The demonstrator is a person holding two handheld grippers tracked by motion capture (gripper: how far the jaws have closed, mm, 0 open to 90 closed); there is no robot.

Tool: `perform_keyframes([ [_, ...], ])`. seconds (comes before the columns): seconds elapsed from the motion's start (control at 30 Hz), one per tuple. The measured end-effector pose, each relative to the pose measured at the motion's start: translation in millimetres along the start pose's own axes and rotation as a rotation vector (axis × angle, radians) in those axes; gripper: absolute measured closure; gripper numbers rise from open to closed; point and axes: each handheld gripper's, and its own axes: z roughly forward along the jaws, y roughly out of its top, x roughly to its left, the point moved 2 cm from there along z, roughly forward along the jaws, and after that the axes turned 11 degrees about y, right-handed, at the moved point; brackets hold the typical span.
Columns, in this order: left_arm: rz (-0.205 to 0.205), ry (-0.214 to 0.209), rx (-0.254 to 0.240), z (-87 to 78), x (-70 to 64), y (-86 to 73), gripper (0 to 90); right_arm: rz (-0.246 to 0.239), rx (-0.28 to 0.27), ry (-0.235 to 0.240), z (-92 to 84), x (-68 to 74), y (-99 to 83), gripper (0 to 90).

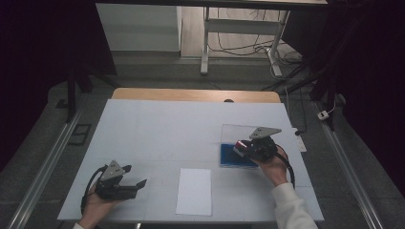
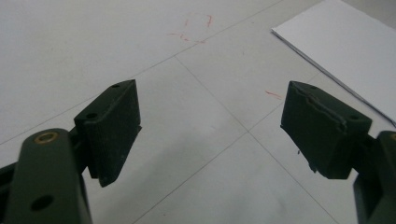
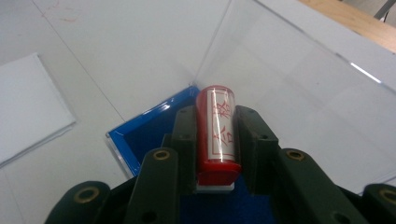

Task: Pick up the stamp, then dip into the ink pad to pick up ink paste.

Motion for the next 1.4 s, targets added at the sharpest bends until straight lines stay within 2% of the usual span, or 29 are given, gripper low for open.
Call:
perform_keyframes([
  [0.23, -0.006, 0.001, -0.002, -0.5, 0.4, 0.1, 20.1, 0.011, -0.036, -0.002, -6.6, 3.8, 2.4, 70.4],
  [0.37, -0.006, 0.001, -0.002, -0.3, 0.0, 0.1, 20.1, 0.025, -0.059, 0.014, -9.8, 4.2, 3.3, 70.3],
  [0.63, -0.006, 0.000, 0.000, 0.3, 0.2, 0.1, 20.1, 0.003, -0.080, 0.015, -18.3, 11.2, 7.4, 70.4],
  [0.9, -0.005, -0.001, 0.002, 0.7, 0.4, 0.1, 20.1, -0.015, -0.093, 0.034, -19.5, 18.3, 12.4, 70.3],
  [1.27, -0.001, 0.000, 0.005, 1.3, -0.2, -0.3, 20.1, -0.008, -0.074, 0.026, -20.2, 16.9, 11.6, 70.3],
  [1.4, 0.001, 0.001, 0.005, 1.5, -0.4, -0.2, 20.1, -0.002, -0.020, -0.002, -14.9, 15.2, 9.4, 70.4],
])
